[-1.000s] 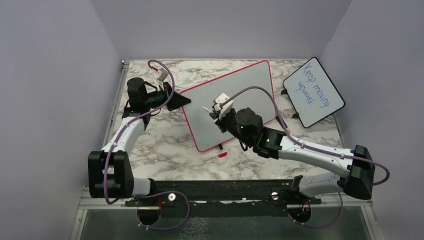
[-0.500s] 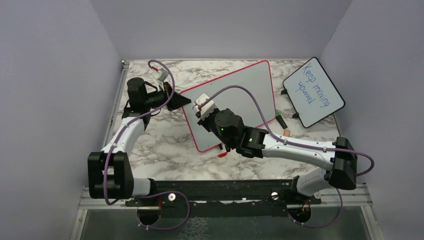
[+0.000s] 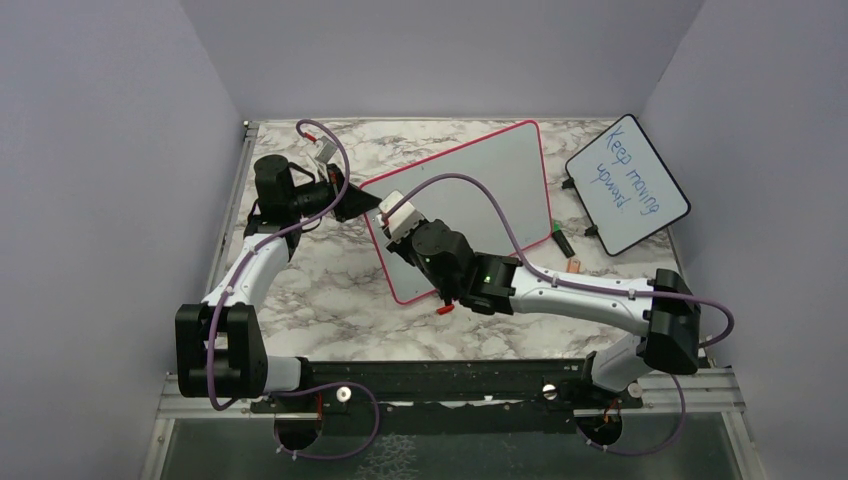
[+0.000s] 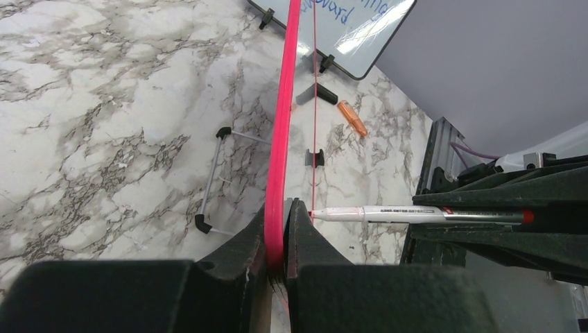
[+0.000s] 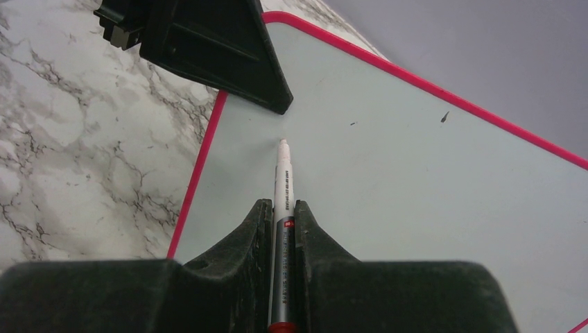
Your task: Write a sentence on the whiteboard
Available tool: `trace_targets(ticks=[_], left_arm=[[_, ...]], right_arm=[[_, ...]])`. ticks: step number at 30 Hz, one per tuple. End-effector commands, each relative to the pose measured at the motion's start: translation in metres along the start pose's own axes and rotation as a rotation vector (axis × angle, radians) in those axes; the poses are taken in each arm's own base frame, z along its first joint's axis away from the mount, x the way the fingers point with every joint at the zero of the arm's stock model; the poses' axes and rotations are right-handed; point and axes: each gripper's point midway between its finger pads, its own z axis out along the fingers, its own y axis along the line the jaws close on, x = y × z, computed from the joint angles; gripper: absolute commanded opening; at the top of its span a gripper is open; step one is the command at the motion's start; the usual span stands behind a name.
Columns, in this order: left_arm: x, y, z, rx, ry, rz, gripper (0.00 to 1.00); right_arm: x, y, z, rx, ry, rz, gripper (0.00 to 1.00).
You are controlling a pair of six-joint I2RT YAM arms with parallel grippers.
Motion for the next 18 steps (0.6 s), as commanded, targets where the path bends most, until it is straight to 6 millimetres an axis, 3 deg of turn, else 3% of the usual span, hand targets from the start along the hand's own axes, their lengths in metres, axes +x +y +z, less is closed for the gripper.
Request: trace_targets(ticks=[1, 18], left_arm=[[0.0159, 0.0121, 0.0042, -0.047, 0.036, 0.039, 0.00], [0.0161, 0.0124, 0.0040, -0.047, 0.037, 0.038, 0.00]], right_arm=[[-0.0085, 0.0002, 0.0022, 0.022, -0.005, -0.003, 0.01], [-0.0051, 0.0046, 0.0101, 0.033, 0.003, -0.019, 0.01]])
